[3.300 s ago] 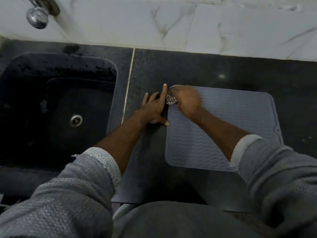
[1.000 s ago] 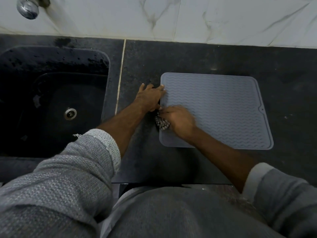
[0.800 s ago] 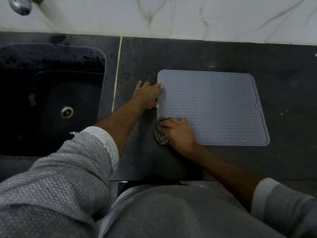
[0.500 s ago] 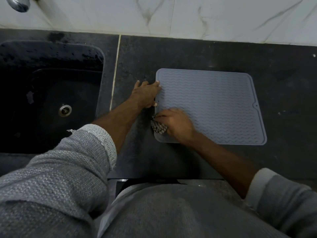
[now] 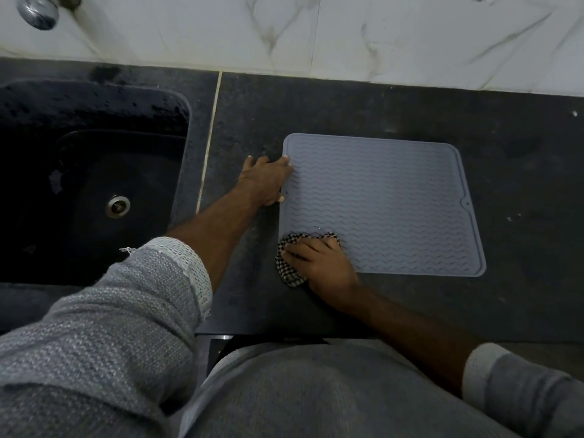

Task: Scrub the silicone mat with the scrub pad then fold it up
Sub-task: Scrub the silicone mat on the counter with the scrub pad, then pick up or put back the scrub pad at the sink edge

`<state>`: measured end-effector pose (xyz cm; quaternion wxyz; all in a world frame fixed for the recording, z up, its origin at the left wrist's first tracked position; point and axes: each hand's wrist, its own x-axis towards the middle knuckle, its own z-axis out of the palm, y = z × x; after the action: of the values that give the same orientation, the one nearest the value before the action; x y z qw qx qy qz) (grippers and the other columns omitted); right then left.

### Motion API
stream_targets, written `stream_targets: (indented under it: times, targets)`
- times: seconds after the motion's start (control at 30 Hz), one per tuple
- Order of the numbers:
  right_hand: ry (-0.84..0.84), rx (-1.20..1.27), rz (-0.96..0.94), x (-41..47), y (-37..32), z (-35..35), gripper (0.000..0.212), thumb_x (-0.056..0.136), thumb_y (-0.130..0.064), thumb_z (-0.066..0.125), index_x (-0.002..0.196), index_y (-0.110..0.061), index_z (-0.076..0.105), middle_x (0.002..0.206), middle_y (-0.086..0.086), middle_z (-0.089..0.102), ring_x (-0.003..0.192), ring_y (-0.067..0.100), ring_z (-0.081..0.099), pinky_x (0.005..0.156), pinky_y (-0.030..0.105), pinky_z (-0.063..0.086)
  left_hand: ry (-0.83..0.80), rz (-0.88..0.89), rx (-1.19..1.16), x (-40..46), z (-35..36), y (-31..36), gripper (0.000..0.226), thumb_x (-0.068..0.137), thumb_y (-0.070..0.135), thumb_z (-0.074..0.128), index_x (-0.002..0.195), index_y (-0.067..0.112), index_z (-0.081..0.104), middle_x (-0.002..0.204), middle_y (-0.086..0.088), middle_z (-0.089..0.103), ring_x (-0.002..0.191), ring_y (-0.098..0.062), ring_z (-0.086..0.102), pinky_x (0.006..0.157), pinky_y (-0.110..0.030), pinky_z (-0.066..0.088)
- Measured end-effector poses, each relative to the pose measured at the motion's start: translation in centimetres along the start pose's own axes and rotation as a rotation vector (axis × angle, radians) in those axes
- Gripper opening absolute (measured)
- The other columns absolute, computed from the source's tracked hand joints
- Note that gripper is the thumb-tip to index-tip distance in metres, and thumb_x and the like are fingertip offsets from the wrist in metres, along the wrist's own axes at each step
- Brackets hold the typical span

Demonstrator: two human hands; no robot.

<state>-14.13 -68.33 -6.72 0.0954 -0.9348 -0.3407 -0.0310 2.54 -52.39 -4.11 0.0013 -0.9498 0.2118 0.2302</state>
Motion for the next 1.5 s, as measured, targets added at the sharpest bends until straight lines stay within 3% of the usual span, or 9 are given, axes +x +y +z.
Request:
stream_targets:
  times: [0.13, 0.4, 0.5, 0.73, 0.9, 1.13, 1.27, 1.5]
  targets:
    - [-0.010, 0.041, 0.014, -0.1, 0.1, 0.2, 0.043, 0.073, -0.008, 0.064, 0.115, -0.017, 0.065, 0.120, 0.002, 0.064, 0.109, 0.024, 0.059, 0.084, 0.037, 0.045, 0.004, -0.017, -0.005, 0.2, 0.2, 0.1, 0.077, 0.088, 0.029, 0.064, 0.151, 0.022, 0.019, 0.160, 0.001, 0.006, 0.143, -0.035, 0.013, 0.115, -0.058, 0.004]
    - [0.022, 0.223, 0.088, 0.9, 0.6, -0.9, 0.043, 0.074, -0.007, 0.052, 0.114, -0.012, 0.066, 0.118, 0.007, 0.065, 0.103, 0.029, 0.060, 0.085, 0.041, 0.044, 0.142, -0.033, -0.070, -0.5, 2.2, -0.2, 0.075, 0.091, 0.030, 0.059, 0.152, 0.027, 0.013, 0.160, 0.003, 0.007, 0.144, -0.032, 0.009, 0.114, -0.058, 0.006]
    - [0.026, 0.260, 0.085, 1.3, 2.1, -1.8, 0.049, 0.070, -0.015, 0.072, 0.118, -0.011, 0.063, 0.120, 0.010, 0.063, 0.105, 0.030, 0.059, 0.088, 0.042, 0.044, 0.199, -0.105, -0.125, -1.5, 3.7, -0.5, 0.077, 0.094, 0.038, 0.053, 0.152, 0.029, 0.004, 0.160, 0.005, 0.002, 0.145, -0.029, 0.005, 0.115, -0.055, 0.005]
    - [0.083, 0.220, 0.026, 4.0, 5.8, -4.1, 0.043, 0.079, -0.006, 0.064, 0.122, -0.008, 0.059, 0.123, 0.012, 0.061, 0.111, 0.030, 0.056, 0.096, 0.040, 0.041, 0.254, -0.316, -0.210, -4.1, 4.0, -2.5, 0.086, 0.089, 0.055, 0.050, 0.151, 0.031, -0.005, 0.160, 0.010, -0.008, 0.146, -0.027, -0.002, 0.115, -0.051, 0.005]
    - [0.078, 0.223, -0.064, 6.7, 6.8, -4.9, 0.045, 0.077, 0.002, 0.061, 0.122, -0.005, 0.059, 0.122, 0.014, 0.061, 0.109, 0.032, 0.056, 0.092, 0.044, 0.044, 0.348, -0.394, -0.229, -7.5, 3.6, -3.9, 0.090, 0.088, 0.058, 0.051, 0.151, 0.030, -0.006, 0.160, 0.008, -0.006, 0.146, -0.028, -0.001, 0.114, -0.052, 0.006]
    - [0.088, 0.146, -0.182, 12.1, 5.2, -6.2, 0.045, 0.077, 0.006, 0.059, 0.120, -0.005, 0.060, 0.123, 0.014, 0.060, 0.106, 0.035, 0.057, 0.086, 0.048, 0.046, 0.396, -0.534, -0.251, -12.7, 3.4, -7.0, 0.089, 0.088, 0.062, 0.047, 0.151, 0.030, -0.008, 0.160, 0.009, -0.010, 0.146, -0.026, -0.003, 0.115, -0.053, 0.005]
    - [0.108, 0.101, -0.213, 15.8, 3.5, -6.8, 0.049, 0.074, 0.008, 0.059, 0.120, -0.008, 0.060, 0.124, 0.011, 0.060, 0.108, 0.033, 0.055, 0.082, 0.043, 0.044, 0.444, -0.561, -0.261, -14.9, 3.4, -9.3, 0.089, 0.089, 0.064, 0.043, 0.151, 0.027, -0.008, 0.159, 0.007, -0.012, 0.146, -0.027, -0.005, 0.116, -0.053, 0.004]
    - [0.117, 0.054, -0.264, 24.8, -0.8, -6.1, 0.050, 0.076, 0.008, 0.059, 0.123, -0.008, 0.059, 0.126, 0.011, 0.059, 0.108, 0.033, 0.055, 0.083, 0.042, 0.044, 0.452, -0.642, -0.283, -17.9, 3.1, -17.2, 0.091, 0.088, 0.067, 0.039, 0.151, 0.025, -0.012, 0.159, 0.008, -0.015, 0.146, -0.021, -0.008, 0.115, -0.050, 0.002]
